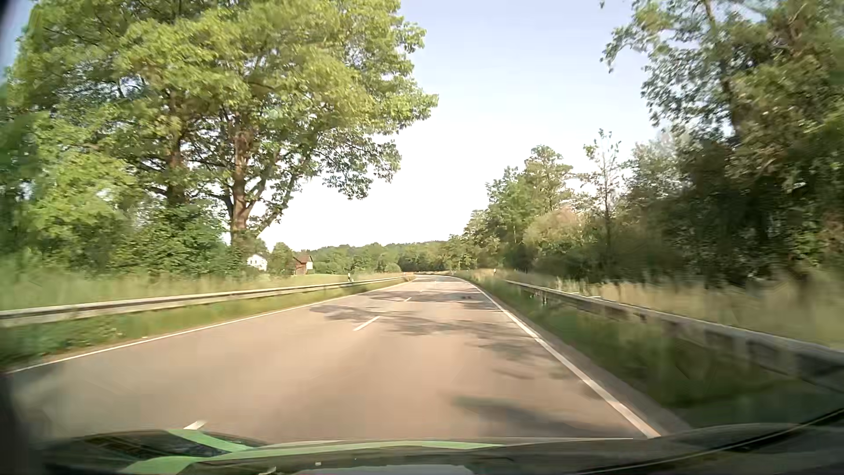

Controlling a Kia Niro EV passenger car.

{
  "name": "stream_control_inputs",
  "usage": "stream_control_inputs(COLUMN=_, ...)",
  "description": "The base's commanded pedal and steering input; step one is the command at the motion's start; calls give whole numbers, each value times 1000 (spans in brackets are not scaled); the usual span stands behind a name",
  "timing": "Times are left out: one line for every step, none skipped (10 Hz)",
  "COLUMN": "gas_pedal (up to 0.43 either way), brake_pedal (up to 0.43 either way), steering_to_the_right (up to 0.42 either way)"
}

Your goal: Follow the waypoints while adhering to traffic rules and regulations

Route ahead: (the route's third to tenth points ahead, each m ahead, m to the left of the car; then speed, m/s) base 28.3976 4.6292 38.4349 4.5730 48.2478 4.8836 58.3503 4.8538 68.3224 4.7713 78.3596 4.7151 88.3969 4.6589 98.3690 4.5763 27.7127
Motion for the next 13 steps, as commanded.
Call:
stream_control_inputs(gas_pedal=150, brake_pedal=0, steering_to_the_right=0)
stream_control_inputs(gas_pedal=169, brake_pedal=0, steering_to_the_right=-1)
stream_control_inputs(gas_pedal=177, brake_pedal=0, steering_to_the_right=-1)
stream_control_inputs(gas_pedal=189, brake_pedal=0, steering_to_the_right=-1)
stream_control_inputs(gas_pedal=209, brake_pedal=0, steering_to_the_right=-1)
stream_control_inputs(gas_pedal=220, brake_pedal=0, steering_to_the_right=-1)
stream_control_inputs(gas_pedal=228, brake_pedal=0, steering_to_the_right=-1)
stream_control_inputs(gas_pedal=228, brake_pedal=0, steering_to_the_right=-3)
stream_control_inputs(gas_pedal=228, brake_pedal=0, steering_to_the_right=-4)
stream_control_inputs(gas_pedal=228, brake_pedal=0, steering_to_the_right=-4)
stream_control_inputs(gas_pedal=209, brake_pedal=0, steering_to_the_right=-4)
stream_control_inputs(gas_pedal=150, brake_pedal=0, steering_to_the_right=-4)
stream_control_inputs(gas_pedal=130, brake_pedal=0, steering_to_the_right=-7)
